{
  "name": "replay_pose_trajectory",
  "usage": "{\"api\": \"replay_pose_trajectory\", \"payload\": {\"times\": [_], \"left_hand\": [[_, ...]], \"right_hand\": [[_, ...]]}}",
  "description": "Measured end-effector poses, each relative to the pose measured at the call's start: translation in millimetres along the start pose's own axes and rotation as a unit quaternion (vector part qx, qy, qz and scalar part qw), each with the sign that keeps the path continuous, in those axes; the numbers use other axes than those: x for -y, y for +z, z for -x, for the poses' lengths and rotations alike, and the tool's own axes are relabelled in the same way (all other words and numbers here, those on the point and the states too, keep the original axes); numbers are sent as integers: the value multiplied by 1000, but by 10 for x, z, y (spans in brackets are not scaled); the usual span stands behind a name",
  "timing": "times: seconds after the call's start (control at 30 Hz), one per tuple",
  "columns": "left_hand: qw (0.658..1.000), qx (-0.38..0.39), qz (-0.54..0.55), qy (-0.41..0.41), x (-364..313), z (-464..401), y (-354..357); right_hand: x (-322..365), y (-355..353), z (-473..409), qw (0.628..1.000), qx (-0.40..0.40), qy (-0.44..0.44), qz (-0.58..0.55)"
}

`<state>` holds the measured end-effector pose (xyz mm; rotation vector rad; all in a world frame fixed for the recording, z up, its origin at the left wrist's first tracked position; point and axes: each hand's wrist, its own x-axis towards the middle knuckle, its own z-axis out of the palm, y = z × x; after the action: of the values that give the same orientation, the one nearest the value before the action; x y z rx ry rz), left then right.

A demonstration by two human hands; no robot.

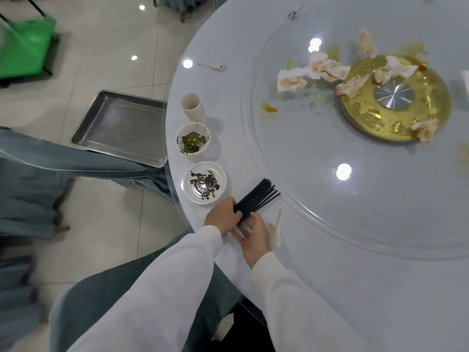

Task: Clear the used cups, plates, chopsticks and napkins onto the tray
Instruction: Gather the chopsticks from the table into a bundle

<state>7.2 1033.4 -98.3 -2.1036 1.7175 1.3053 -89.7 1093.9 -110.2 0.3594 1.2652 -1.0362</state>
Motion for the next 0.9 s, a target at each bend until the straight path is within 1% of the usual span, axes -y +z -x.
{"api": "replay_pose_trajectory", "payload": {"times": [0.13, 0.3, 0.5, 0.63, 0.77, 0.9], "left_hand": [[999, -29, -23, 20, 10, 48, 44], [998, -33, -48, 36, 67, 91, 98], [995, -56, -56, 60, 220, 247, 199], [991, -85, -54, 82, 364, 372, 262], [989, -92, -62, 99, 527, 487, 317], [987, -93, -104, 79, 709, 583, 389]], "right_hand": [[-42, 8, 17, 1000, -7, -18, 11], [-49, 11, 61, 997, 11, -37, 73], [-29, 15, 100, 988, -21, -40, 147], [-32, 4, 148, 992, 12, -38, 121], [-62, -73, 181, 991, 18, -46, 124], [-75, -156, 188, 988, 36, -40, 141]]}}
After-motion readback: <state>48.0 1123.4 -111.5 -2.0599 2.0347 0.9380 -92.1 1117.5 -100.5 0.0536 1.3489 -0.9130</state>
